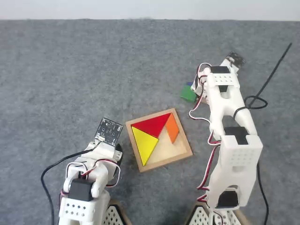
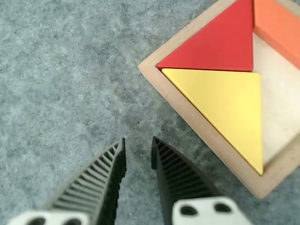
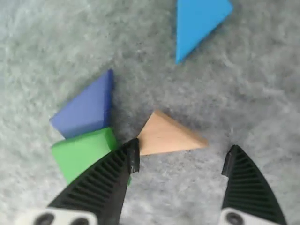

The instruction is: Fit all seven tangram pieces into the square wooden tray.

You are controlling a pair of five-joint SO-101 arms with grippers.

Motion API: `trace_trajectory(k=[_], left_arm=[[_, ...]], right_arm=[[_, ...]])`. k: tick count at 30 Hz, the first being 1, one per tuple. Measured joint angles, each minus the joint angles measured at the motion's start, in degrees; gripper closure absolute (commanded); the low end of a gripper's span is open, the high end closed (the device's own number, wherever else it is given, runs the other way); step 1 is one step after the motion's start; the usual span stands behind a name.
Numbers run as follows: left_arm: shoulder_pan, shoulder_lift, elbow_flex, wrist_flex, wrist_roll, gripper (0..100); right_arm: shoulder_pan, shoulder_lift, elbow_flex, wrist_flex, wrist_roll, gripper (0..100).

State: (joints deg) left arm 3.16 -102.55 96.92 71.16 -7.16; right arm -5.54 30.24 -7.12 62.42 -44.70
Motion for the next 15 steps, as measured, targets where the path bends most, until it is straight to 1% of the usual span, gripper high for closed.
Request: trace_trajectory(k=[6,11,13,15], left_arm=[[0.00,0.00,0.00,0.00,0.00,91],[0.00,0.00,0.00,0.00,0.00,91],[0.00,0.00,0.00,0.00,0.00,91],[0.00,0.00,0.00,0.00,0.00,91]], right_arm=[[0.00,0.00,0.00,-2.81,-6.86,70.6],[0.18,0.26,0.00,-5.80,-8.70,70.8],[0.44,1.76,-0.26,-6.07,-8.79,73.4],[0.44,2.99,-1.05,-6.15,-8.79,78.9]])
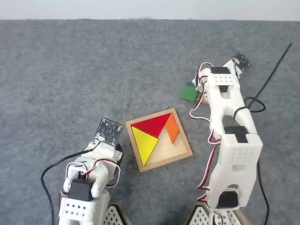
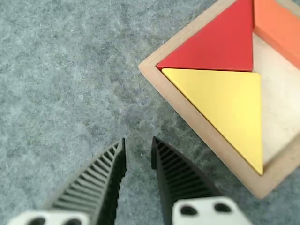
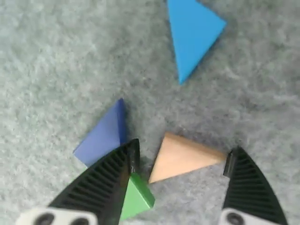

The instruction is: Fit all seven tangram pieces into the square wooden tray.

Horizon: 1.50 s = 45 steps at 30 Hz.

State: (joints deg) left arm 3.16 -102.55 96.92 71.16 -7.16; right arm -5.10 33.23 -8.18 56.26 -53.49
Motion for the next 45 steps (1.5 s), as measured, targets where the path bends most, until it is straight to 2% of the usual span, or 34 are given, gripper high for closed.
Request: trace_trajectory(k=[3,15,18,24,32,35,38,42,45], left_arm=[[0.00,0.00,0.00,0.00,0.00,91],[0.00,0.00,0.00,0.00,0.00,91],[0.00,0.00,0.00,0.00,0.00,91],[0.00,0.00,0.00,0.00,0.00,91],[0.00,0.00,0.00,0.00,0.00,91],[0.00,0.00,0.00,0.00,0.00,91],[0.00,0.00,0.00,0.00,0.00,91],[0.00,0.00,0.00,0.00,0.00,91],[0.00,0.00,0.00,0.00,0.00,91]], right_arm=[[0.88,1.14,-1.32,0.62,-0.09,84.9],[1.23,3.78,-6.07,8.18,1.05,87.5],[1.23,3.69,-6.95,11.60,8.88,91.5],[0.97,1.14,-7.65,18.20,30.86,91.6],[0.35,-7.21,-7.65,27.16,56.18,91.6],[-2.64,-10.37,-6.77,29.54,61.54,92.8],[-8.97,-13.80,-2.37,29.80,65.41,97.5],[-18.55,-20.22,7.56,24.97,69.10,96.0],[-22.42,-25.41,16.62,19.69,71.03,93.5]])
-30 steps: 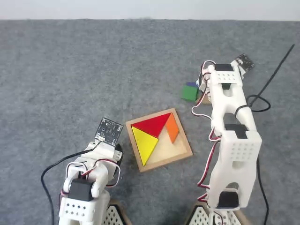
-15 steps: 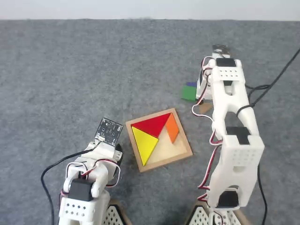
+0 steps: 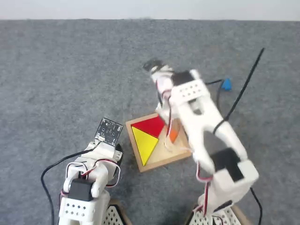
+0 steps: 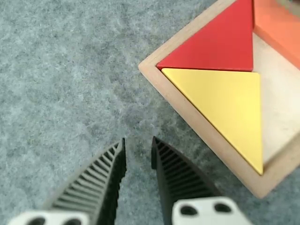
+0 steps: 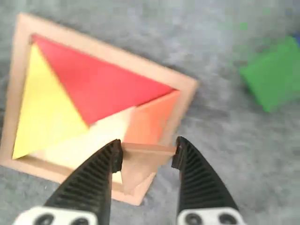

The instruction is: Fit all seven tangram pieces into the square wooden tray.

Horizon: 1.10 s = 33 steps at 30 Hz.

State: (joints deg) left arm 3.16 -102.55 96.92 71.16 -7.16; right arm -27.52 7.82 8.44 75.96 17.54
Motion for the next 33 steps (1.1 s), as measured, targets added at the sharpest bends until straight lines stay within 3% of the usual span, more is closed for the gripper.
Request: trace_trajectory(k=[5,16,23,33], left_arm=[[0.00,0.00,0.00,0.00,0.00,91],[0.00,0.00,0.00,0.00,0.00,91],[0.00,0.00,0.00,0.00,0.00,91],[0.00,0.00,0.00,0.00,0.00,91]], right_arm=[[-3.87,-2.81,10.55,-7.12,2.02,93.3],[-9.23,1.05,11.25,-8.70,0.44,92.7],[-9.41,2.55,9.85,-8.70,1.05,73.8],[-9.14,2.64,6.07,-8.79,6.95,74.2]])
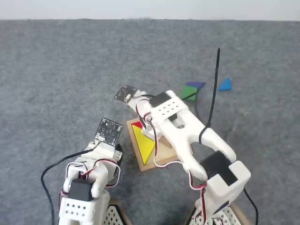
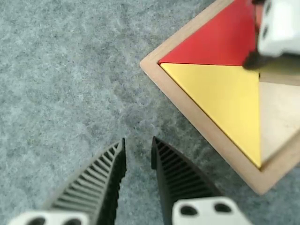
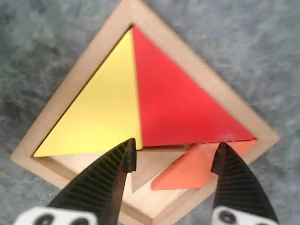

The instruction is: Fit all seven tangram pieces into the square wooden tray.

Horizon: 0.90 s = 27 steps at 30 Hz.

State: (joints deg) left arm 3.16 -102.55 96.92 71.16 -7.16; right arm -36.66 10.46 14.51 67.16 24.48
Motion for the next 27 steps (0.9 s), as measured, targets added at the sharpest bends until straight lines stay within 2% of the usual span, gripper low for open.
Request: trace_trajectory(k=[4,7,11,16,27], left_arm=[[0.00,0.00,0.00,0.00,0.00,91],[0.00,0.00,0.00,0.00,0.00,91],[0.00,0.00,0.00,0.00,0.00,91],[0.00,0.00,0.00,0.00,0.00,91],[0.00,0.00,0.00,0.00,0.00,91]], right_arm=[[-0.26,-1.05,-0.79,0.62,0.18,81.1],[-0.09,-7.65,1.67,0.97,0.09,87.5],[-0.70,-20.04,12.57,-2.29,0.18,89.4],[-0.62,-25.76,29.89,-10.73,-2.99,99.5],[-0.62,-25.85,33.41,-14.15,-4.22,97.9]])
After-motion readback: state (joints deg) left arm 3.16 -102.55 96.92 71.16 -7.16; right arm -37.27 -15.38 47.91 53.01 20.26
